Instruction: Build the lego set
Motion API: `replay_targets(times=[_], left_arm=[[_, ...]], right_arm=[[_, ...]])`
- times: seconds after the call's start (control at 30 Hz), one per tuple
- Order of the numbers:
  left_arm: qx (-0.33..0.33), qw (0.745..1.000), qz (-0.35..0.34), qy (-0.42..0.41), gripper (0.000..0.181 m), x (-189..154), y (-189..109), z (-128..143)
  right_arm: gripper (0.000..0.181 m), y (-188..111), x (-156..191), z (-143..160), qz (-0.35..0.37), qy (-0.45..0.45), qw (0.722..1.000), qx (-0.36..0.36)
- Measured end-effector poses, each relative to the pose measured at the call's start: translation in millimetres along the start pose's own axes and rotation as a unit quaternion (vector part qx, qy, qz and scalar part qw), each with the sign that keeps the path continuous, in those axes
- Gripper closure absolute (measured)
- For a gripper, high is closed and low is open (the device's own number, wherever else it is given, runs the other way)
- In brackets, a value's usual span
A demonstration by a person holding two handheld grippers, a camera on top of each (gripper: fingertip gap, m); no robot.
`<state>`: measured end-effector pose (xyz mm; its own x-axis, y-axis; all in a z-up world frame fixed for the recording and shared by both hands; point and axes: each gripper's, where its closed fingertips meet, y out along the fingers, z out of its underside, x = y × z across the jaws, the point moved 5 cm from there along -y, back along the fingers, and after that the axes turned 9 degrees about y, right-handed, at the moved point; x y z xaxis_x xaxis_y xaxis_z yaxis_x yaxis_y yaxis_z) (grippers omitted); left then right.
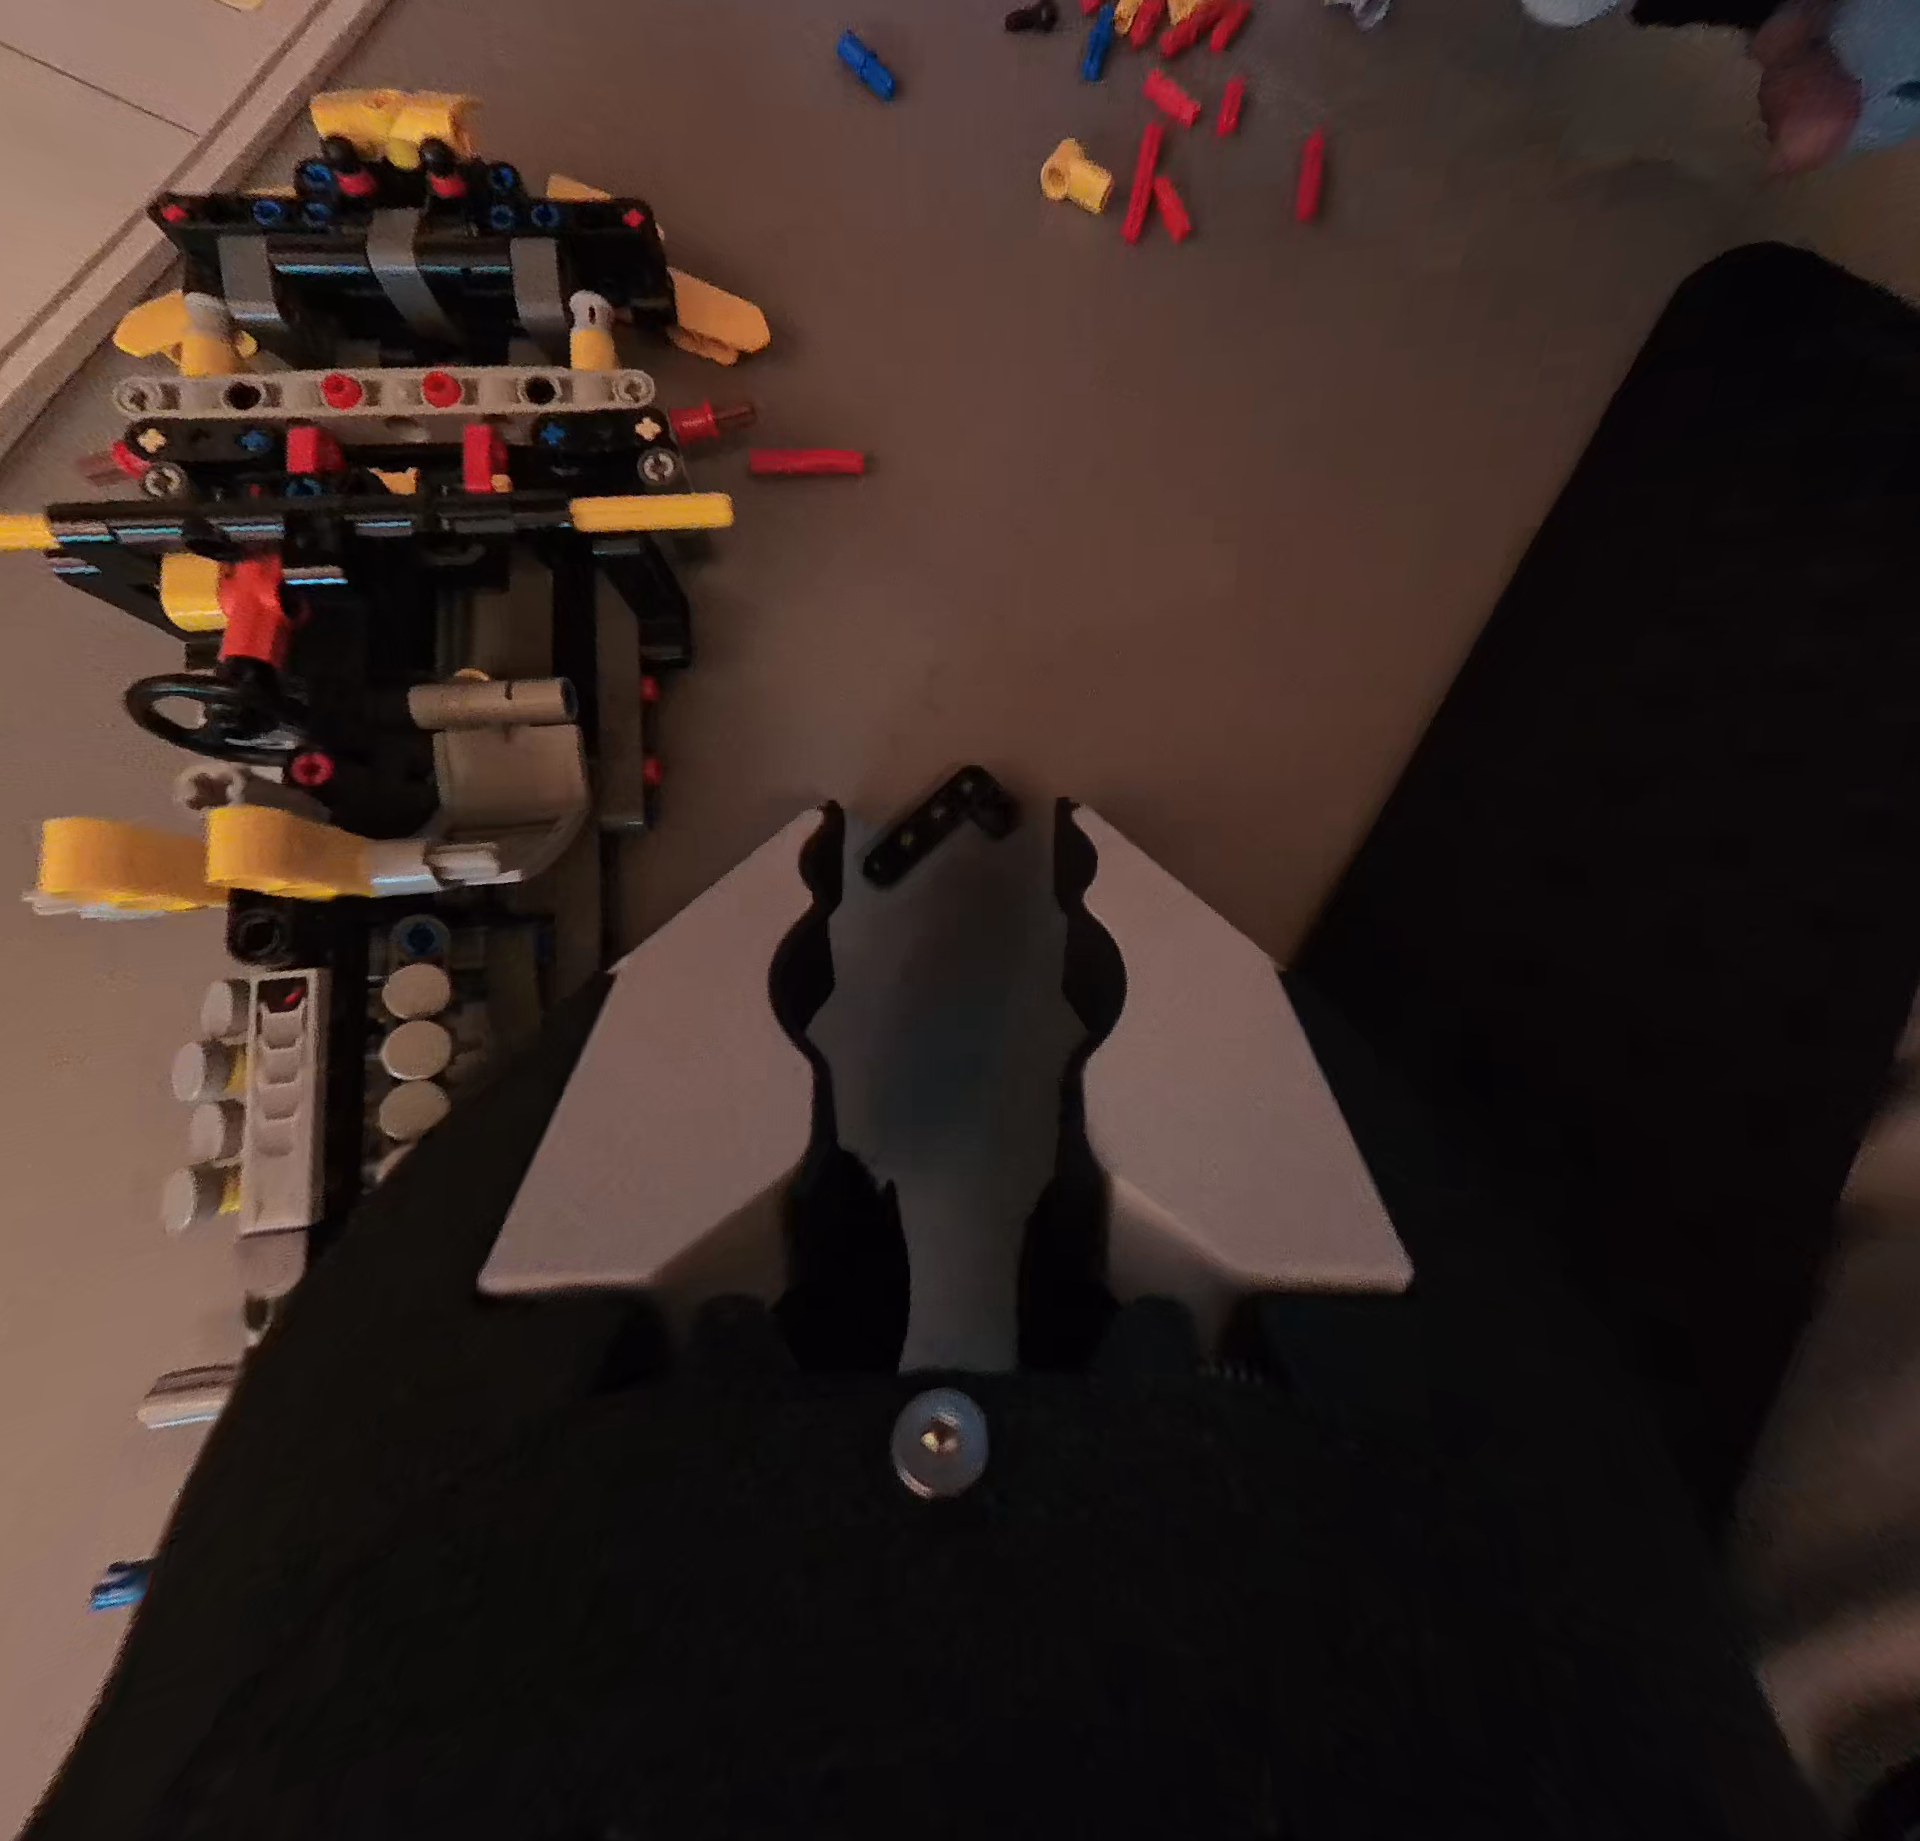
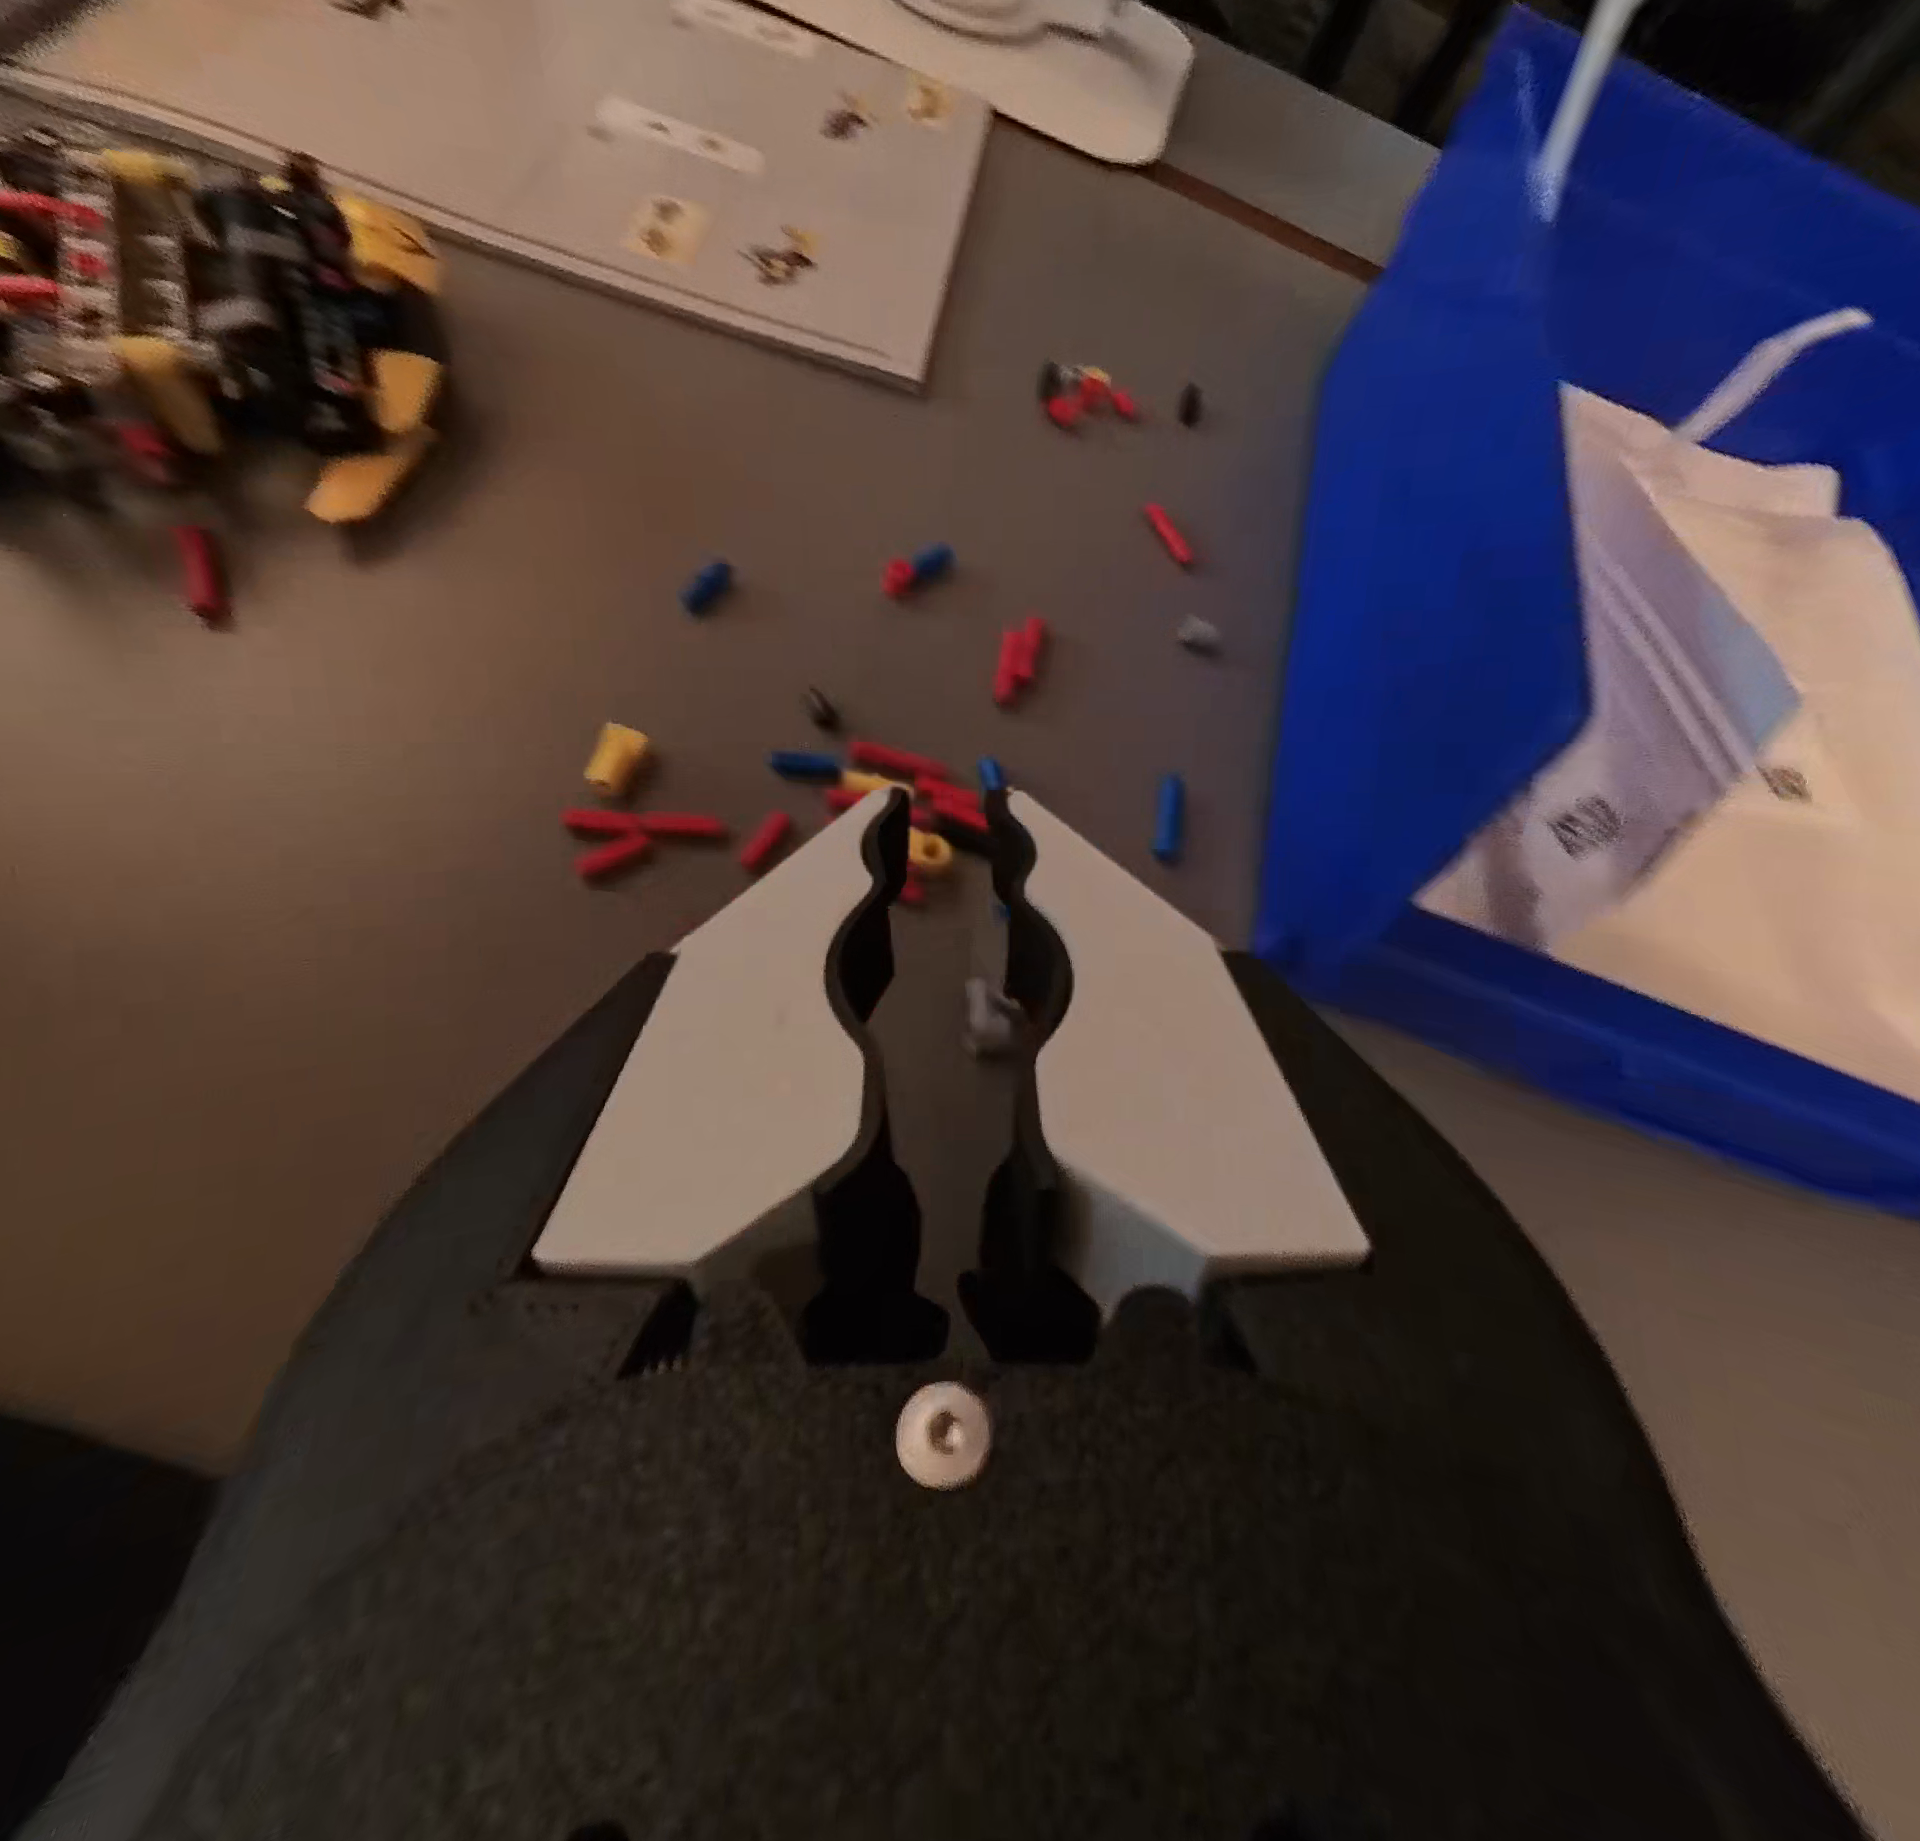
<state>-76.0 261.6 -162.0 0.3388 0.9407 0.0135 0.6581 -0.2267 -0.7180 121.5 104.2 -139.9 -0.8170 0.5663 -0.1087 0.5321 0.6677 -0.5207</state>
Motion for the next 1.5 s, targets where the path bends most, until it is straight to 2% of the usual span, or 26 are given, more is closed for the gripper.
replay_targets(times=[0.1,0.23,0.5,0.7,0.8,0.93,1.5], left_arm=[[-0.022,1.000,0.001,-0.005,0.136,1,-4,-3],[-0.042,0.999,0.008,-0.014,0.131,1,-6,-7],[-0.096,0.995,0.023,-0.017,0.120,0,-21,-18],[-0.131,0.991,0.018,-0.021,0.121,6,-42,-27],[-0.148,0.987,0.037,-0.044,0.121,8,-46,-29],[-0.148,0.986,0.047,-0.052,0.121,9,-45,-27],[-0.137,0.988,0.054,-0.046,0.121,7,-42,-24]], right_arm=[[0.166,-6,-17,12,0.011,0.013,1.000,0.025],[0.159,-5,-22,26,-0.010,0.035,0.998,0.060],[0.159,7,-17,10,-0.057,0.069,0.995,0.049],[0.167,20,-20,15,-0.035,0.069,0.994,0.077],[0.168,22,-22,18,-0.039,0.080,0.992,0.087],[0.167,25,-16,21,-0.058,0.082,0.990,0.099],[0.166,37,-10,16,-0.062,0.073,0.991,0.094]])
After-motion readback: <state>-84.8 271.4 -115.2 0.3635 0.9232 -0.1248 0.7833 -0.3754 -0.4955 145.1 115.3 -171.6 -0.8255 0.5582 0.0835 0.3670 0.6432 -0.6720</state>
